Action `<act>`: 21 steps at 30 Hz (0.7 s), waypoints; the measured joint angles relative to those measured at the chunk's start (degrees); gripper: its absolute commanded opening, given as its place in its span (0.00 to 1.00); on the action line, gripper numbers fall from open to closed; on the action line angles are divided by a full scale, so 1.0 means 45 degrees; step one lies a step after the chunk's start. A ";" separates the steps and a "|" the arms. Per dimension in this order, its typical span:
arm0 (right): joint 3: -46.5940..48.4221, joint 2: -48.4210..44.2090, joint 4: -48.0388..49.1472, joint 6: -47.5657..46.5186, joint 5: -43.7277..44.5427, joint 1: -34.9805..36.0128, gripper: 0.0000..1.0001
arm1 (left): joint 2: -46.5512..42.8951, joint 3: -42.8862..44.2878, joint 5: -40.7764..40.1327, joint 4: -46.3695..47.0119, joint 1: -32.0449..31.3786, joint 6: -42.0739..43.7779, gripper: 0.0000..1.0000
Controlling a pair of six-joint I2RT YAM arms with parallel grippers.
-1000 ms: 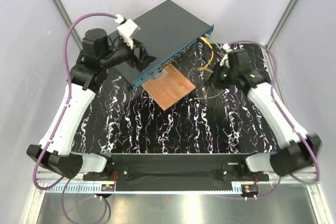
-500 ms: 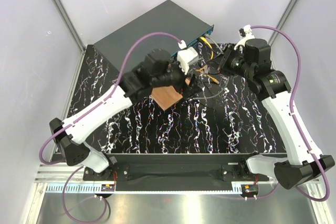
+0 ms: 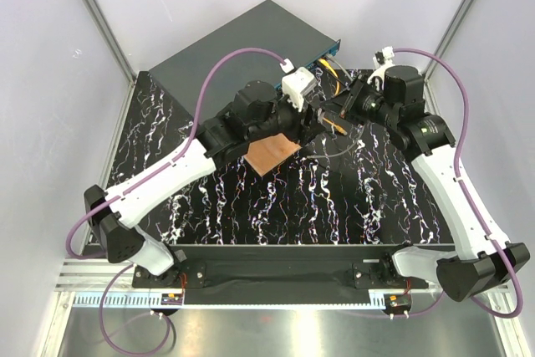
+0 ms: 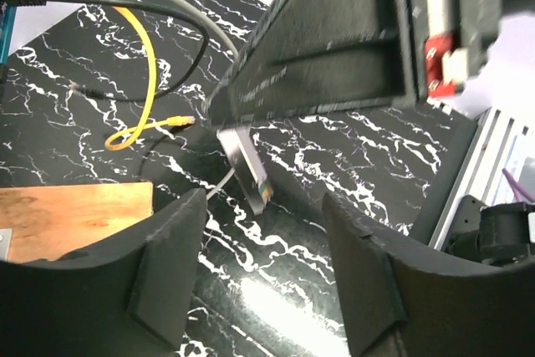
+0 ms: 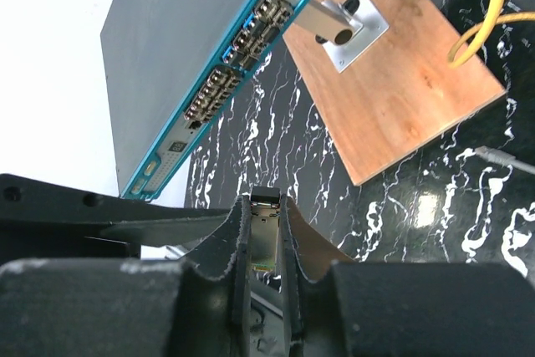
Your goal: Insert the plug into the switch port
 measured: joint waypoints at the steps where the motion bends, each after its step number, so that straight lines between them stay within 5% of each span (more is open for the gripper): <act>1: -0.0053 0.0000 -0.0005 0.0063 -0.0068 0.0000 0.00 | 0.0034 0.0000 -0.0005 0.0039 0.0000 -0.0058 0.57; 11: -0.0097 -0.0165 0.0097 0.0253 -0.0253 0.0000 0.00 | 0.0933 0.0165 -0.0175 -0.0034 0.0000 -0.0554 0.58; 16: -0.0102 -0.0262 0.0121 0.0301 -0.0267 0.0000 0.00 | 0.0981 0.0214 -0.0398 -0.0058 0.0141 -0.0811 0.36; 21: -0.0146 -0.0277 0.0413 0.0316 -0.0287 0.0000 0.01 | 0.0986 0.0257 -0.0019 -0.0005 0.0345 -0.1224 0.01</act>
